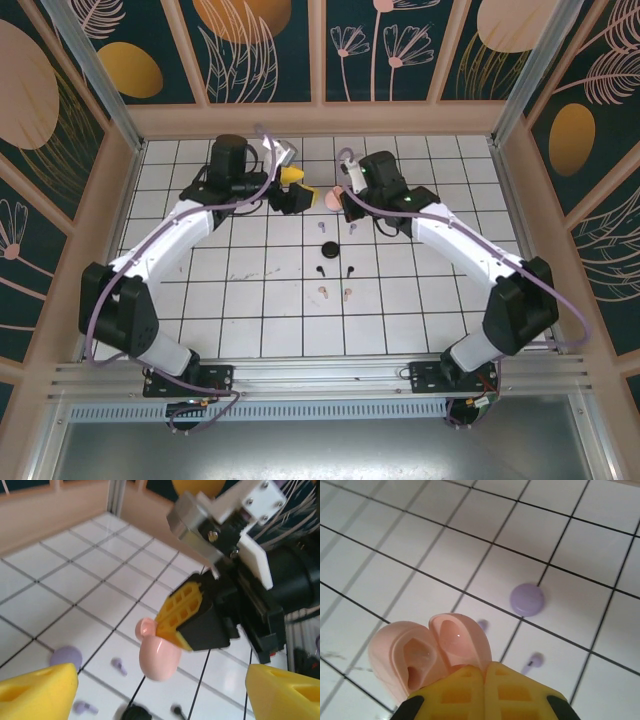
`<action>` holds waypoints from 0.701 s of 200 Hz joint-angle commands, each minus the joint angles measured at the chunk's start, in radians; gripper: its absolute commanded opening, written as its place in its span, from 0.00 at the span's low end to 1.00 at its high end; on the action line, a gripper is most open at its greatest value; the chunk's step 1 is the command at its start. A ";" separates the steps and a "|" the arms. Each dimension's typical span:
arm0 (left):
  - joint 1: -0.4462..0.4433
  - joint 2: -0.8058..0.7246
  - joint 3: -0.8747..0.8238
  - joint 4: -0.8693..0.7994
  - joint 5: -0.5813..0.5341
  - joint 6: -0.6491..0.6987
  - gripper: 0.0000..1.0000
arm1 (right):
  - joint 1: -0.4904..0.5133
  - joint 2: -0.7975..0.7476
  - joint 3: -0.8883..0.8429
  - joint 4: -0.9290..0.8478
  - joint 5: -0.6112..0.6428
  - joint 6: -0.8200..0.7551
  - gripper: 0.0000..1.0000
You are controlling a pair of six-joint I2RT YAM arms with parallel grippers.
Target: Insert the wireless bluetooth earbuds into the charging case
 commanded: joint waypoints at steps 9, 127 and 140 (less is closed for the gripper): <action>0.001 0.070 0.098 -0.324 0.001 0.194 0.86 | 0.002 0.042 0.089 -0.118 0.063 -0.178 0.00; 0.000 0.220 0.255 -0.511 0.198 0.309 0.69 | 0.023 0.063 0.194 -0.164 -0.130 -0.267 0.00; 0.001 0.230 0.271 -0.525 0.211 0.317 0.69 | 0.027 0.055 0.194 -0.160 -0.140 -0.264 0.00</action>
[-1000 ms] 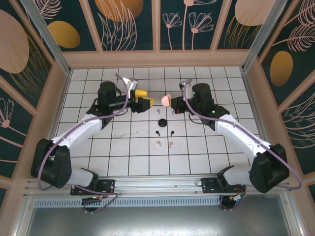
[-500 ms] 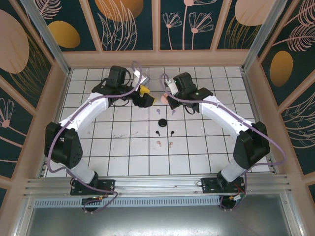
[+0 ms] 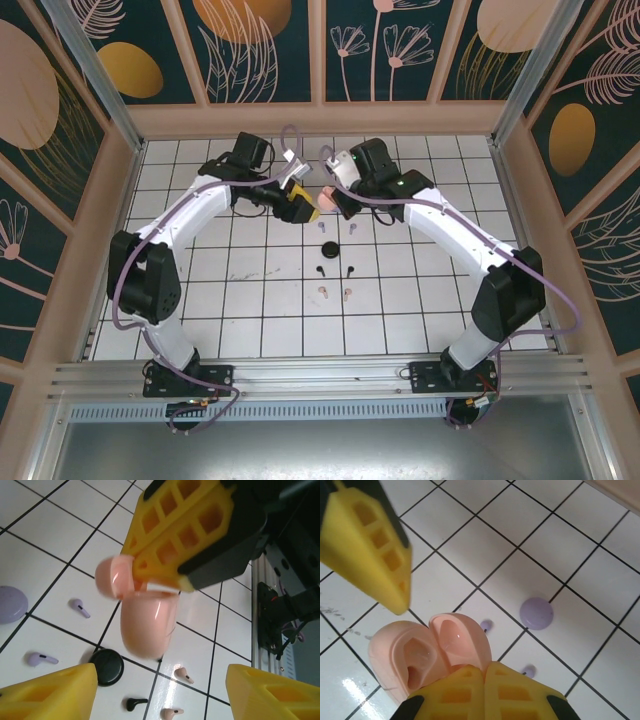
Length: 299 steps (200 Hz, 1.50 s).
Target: Insert the wireless bluetooth earbuds into the charging case
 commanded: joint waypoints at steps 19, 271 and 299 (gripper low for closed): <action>0.001 0.034 0.069 -0.076 0.077 0.061 0.68 | 0.021 -0.024 0.034 -0.018 -0.059 -0.016 0.00; 0.001 0.081 0.126 -0.146 0.176 0.115 0.10 | 0.050 -0.030 0.049 0.015 -0.072 0.007 0.00; 0.002 0.062 0.089 -0.077 0.168 0.074 0.01 | 0.043 -0.063 0.037 0.032 -0.038 0.031 0.35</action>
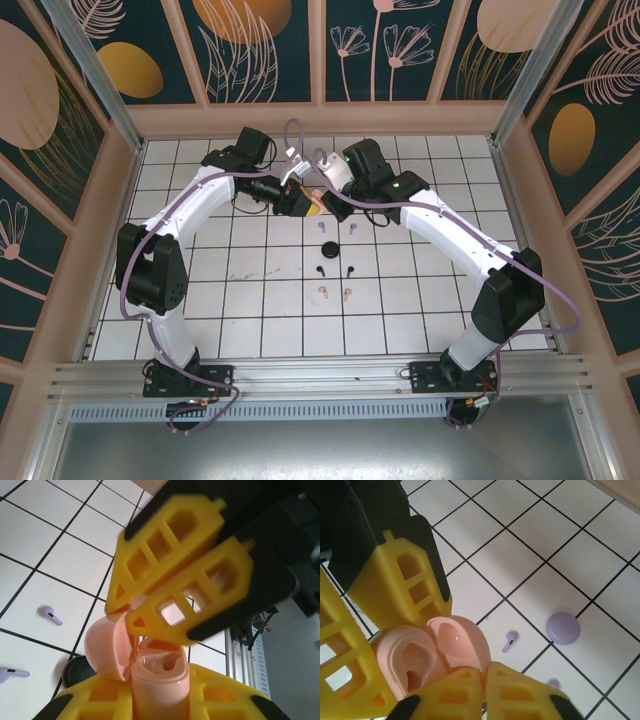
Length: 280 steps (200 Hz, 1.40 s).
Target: Insert the wireless bluetooth earbuds into the charging case
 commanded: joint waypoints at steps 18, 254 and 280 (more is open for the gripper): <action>0.005 -0.041 -0.059 0.167 0.029 -0.083 0.00 | -0.010 -0.111 -0.008 0.030 0.003 0.051 0.48; 0.056 -0.795 -1.083 1.604 -0.798 -0.644 0.00 | 0.382 0.071 -0.376 0.028 0.355 0.857 0.53; 0.055 -0.801 -1.109 1.640 -0.810 -0.665 0.00 | 0.385 0.118 -0.359 0.032 0.351 0.852 0.50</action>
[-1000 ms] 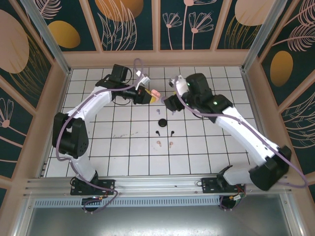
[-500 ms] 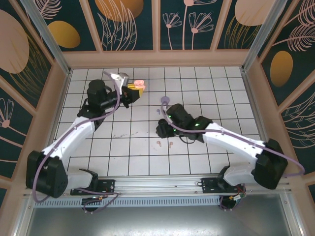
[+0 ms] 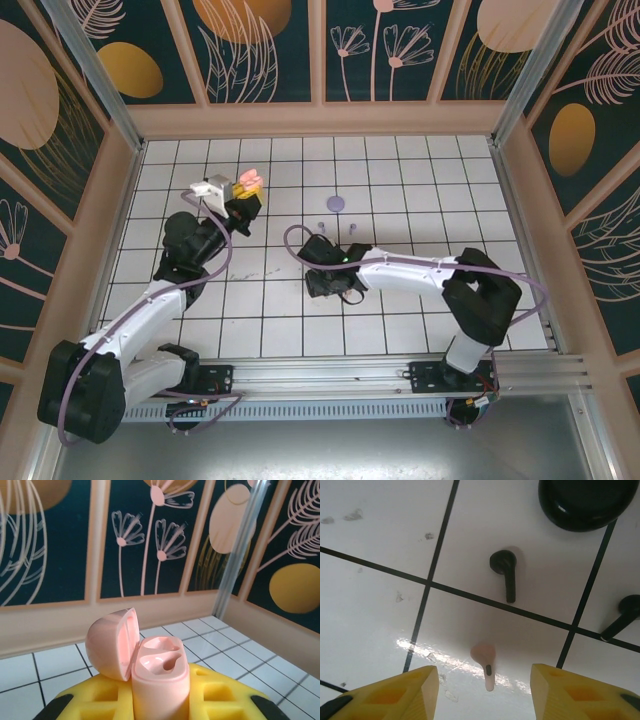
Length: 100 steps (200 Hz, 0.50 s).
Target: Insert the wireless bluetooth earbuds into the charging case
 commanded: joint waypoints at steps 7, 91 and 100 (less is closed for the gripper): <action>-0.002 -0.026 -0.027 0.149 -0.053 -0.033 0.00 | 0.006 0.050 0.049 -0.033 0.032 0.025 0.49; -0.002 -0.038 -0.053 0.197 -0.056 -0.033 0.00 | 0.007 0.119 0.055 -0.010 -0.006 0.004 0.43; -0.003 -0.038 -0.054 0.194 -0.055 -0.029 0.00 | 0.008 0.124 0.053 -0.007 -0.010 0.002 0.43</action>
